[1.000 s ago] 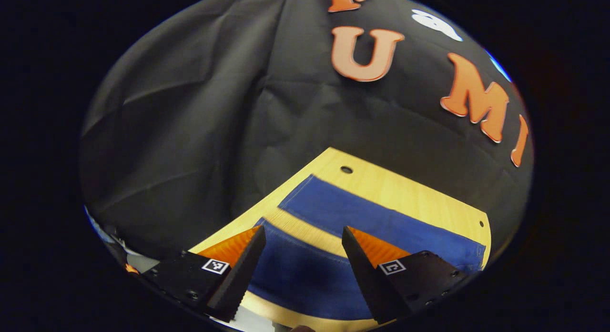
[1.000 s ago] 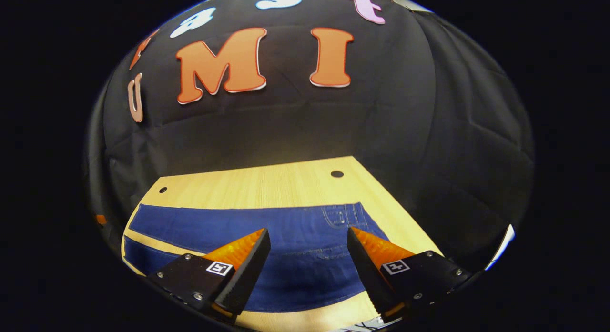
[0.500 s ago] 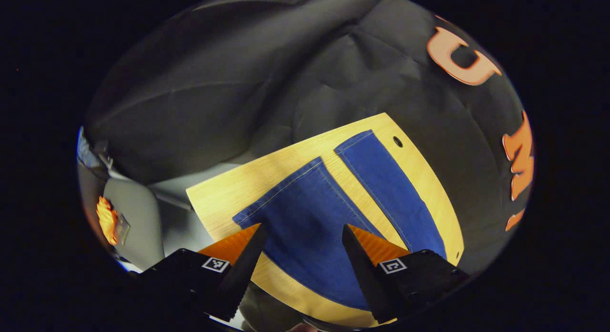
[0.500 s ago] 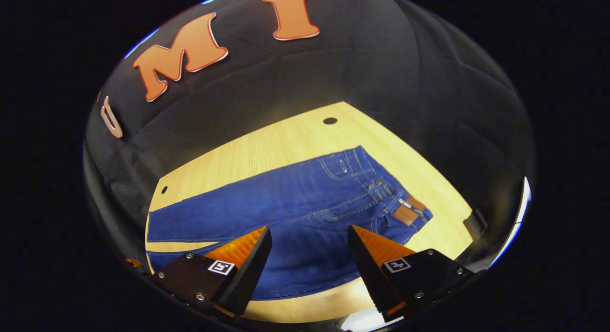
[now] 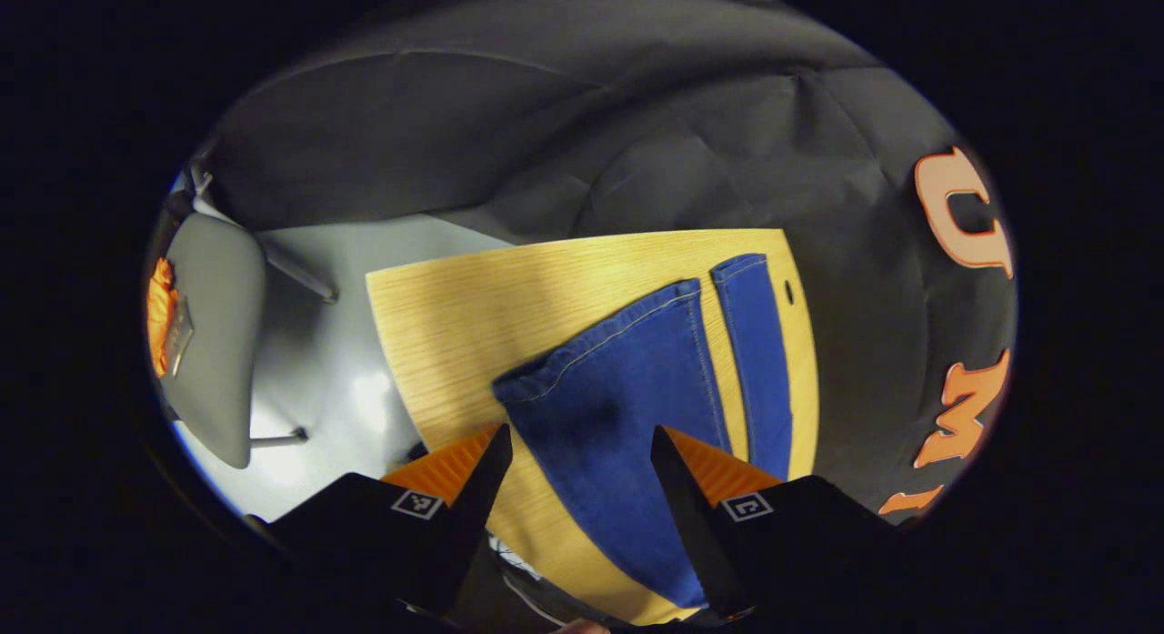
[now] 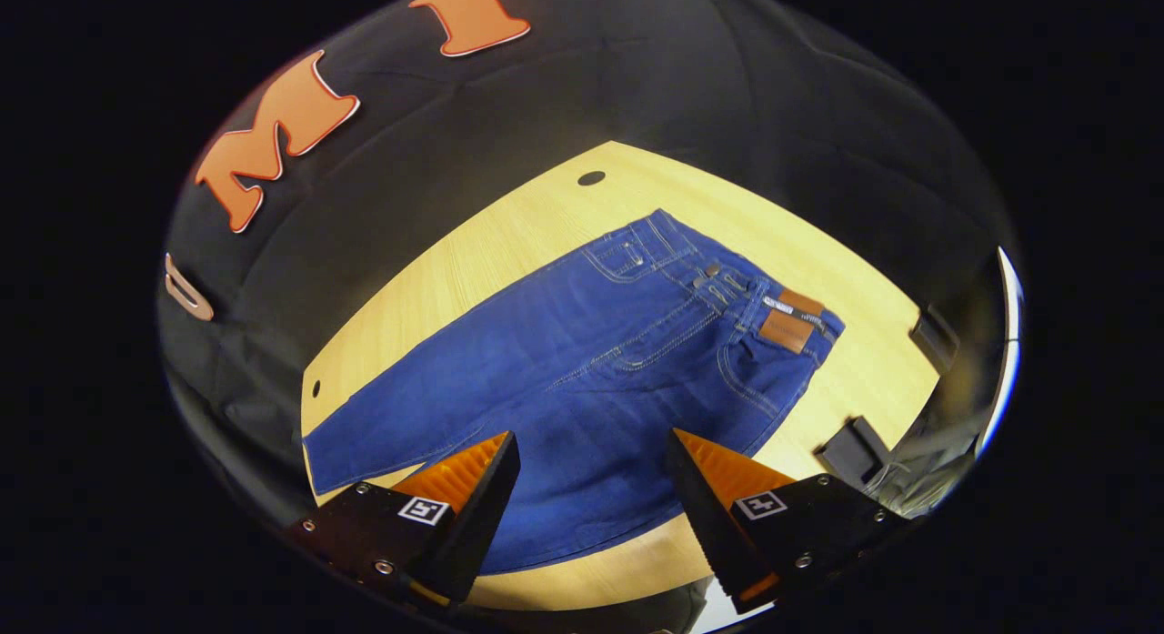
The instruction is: Grasp the waist and the cuffs of the jeans and fold them to make the two legs overlap; first hold the waist and fold one-third of the jeans toward the cuffs, then hold the cuffs and fold the remaining one-third in the same direction to finish folding.
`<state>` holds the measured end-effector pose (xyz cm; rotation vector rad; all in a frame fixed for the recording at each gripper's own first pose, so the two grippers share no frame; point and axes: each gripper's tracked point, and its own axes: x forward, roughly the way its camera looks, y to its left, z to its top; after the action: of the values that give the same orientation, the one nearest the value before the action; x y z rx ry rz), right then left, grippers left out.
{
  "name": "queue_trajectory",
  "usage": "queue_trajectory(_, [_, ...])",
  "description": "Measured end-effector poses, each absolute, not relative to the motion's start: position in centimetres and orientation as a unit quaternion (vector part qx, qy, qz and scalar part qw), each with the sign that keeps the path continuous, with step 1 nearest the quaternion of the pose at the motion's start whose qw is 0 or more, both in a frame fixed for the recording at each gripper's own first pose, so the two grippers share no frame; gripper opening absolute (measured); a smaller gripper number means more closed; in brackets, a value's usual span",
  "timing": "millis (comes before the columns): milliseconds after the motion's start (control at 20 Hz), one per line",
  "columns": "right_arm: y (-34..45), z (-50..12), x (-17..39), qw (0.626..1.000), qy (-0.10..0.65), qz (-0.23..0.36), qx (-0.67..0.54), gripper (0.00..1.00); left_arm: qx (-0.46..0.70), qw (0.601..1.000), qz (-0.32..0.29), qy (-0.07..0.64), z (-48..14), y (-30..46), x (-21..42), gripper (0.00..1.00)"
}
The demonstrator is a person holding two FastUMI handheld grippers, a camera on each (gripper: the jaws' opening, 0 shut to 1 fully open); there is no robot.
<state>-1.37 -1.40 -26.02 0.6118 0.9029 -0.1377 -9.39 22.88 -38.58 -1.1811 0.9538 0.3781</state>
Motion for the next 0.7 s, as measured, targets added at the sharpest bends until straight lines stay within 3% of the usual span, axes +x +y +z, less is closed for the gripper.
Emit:
queue_trajectory(250, [-0.4, -26.9, -2.4, 0.838, 0.437, -0.086, 0.317, 0.98, -0.56, 0.705, 0.125, 0.417, -39.2, 22.1, -5.8, 0.92])
queue_trajectory(400, [-1.5, -27.5, -3.0, 0.833, 0.441, -0.102, 0.317, 0.98, -0.561, 0.698, 0.118, 0.429, -39.9, 21.2, -4.8, 0.67])
queue_trajectory(550, [-4.4, -28.5, -3.4, 0.825, 0.439, -0.12, 0.335, 0.98, -0.521, 0.718, 0.135, 0.441, -40.9, 21.5, -5.1, 0.19])
queue_trajectory(600, [-5.7, -28.9, -3.4, 0.824, 0.438, -0.127, 0.338, 0.98, -0.499, 0.734, 0.138, 0.44, -40.4, 21.8, -5.4, 0.07])
queue_trajectory(700, [-8.4, -29.8, -3.4, 0.817, 0.437, -0.145, 0.347, 0.98, -0.434, 0.777, 0.145, 0.433, -39.5, 22.9, -6.5, 0.08])
